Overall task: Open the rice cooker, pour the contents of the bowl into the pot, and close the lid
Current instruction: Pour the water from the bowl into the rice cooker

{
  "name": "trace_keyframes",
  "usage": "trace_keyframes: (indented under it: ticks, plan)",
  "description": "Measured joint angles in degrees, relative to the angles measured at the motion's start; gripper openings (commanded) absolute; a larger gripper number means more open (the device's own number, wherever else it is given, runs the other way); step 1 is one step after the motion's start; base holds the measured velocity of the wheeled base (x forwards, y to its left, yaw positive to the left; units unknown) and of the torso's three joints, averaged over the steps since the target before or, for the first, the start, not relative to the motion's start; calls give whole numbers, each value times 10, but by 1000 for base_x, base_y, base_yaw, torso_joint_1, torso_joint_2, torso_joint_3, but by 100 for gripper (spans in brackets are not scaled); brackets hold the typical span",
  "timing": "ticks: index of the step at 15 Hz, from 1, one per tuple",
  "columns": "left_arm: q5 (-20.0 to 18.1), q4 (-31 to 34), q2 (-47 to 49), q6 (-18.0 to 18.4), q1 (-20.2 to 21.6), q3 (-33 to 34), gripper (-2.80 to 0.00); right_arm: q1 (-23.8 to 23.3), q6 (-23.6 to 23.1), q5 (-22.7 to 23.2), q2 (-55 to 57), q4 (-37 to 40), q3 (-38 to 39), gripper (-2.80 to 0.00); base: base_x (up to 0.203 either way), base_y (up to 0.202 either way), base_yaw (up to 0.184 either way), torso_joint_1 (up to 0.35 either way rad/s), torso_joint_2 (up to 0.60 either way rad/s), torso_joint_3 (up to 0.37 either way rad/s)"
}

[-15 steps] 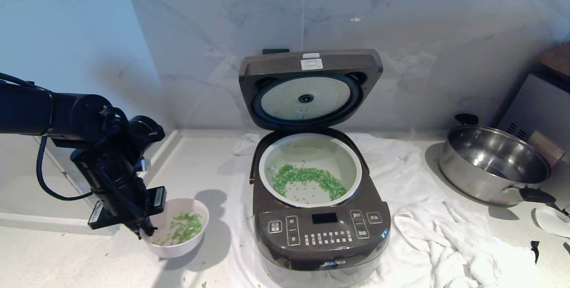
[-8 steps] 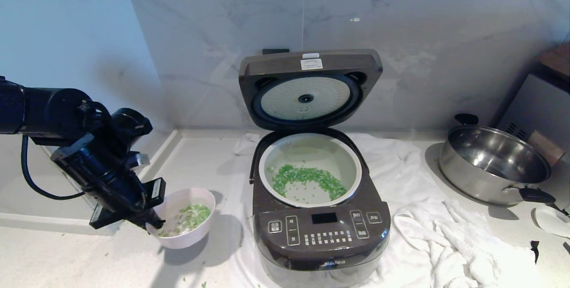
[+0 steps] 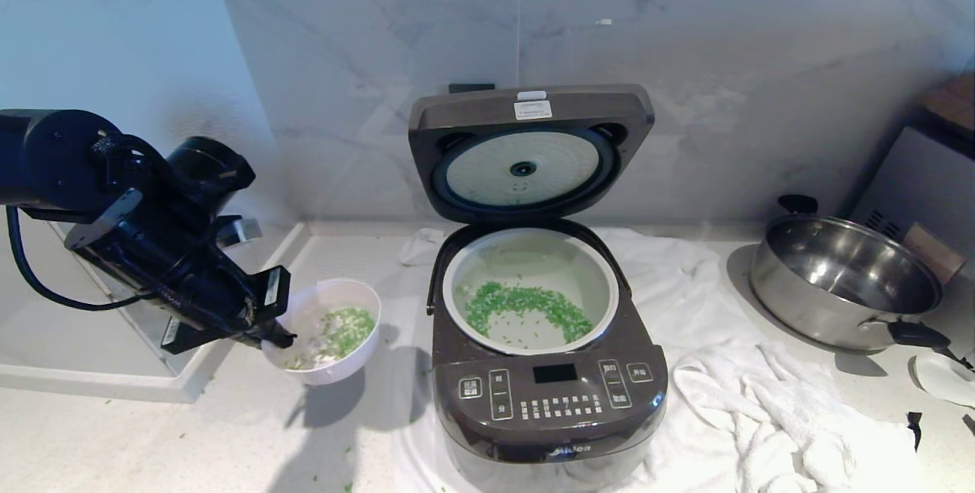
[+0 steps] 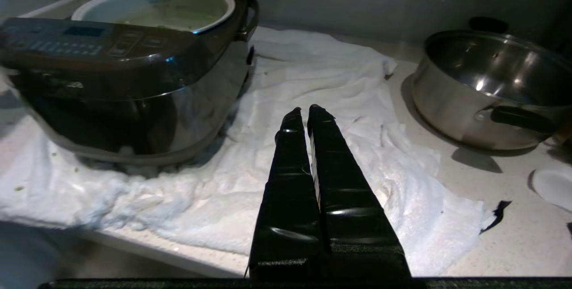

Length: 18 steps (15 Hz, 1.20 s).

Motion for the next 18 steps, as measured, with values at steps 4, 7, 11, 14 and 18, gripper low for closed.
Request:
trace_keyframes:
  ticks: [4,7,11,14,18]
  plan:
    - [2,27,-10,2,-6,-25,-280,27,45,14,106,-17,-85,-280,0,0,0,0,0,0]
    - [2,28,-22,4,-7,-28,-280,60,57,22,236,-102,-136,-280,0,0,0,0,0,0]
    - [3,43,-36,3,-9,-27,-280,80,67,110,421,-222,-167,-280,0,0,0,0,0,0]
    - [2,46,-49,1,-10,-19,-280,84,114,216,542,-320,-184,-280,0,0,0,0,0,0]
    - [2,48,-64,-4,-16,-10,-280,79,169,290,686,-378,-272,-280,0,0,0,0,0,0]
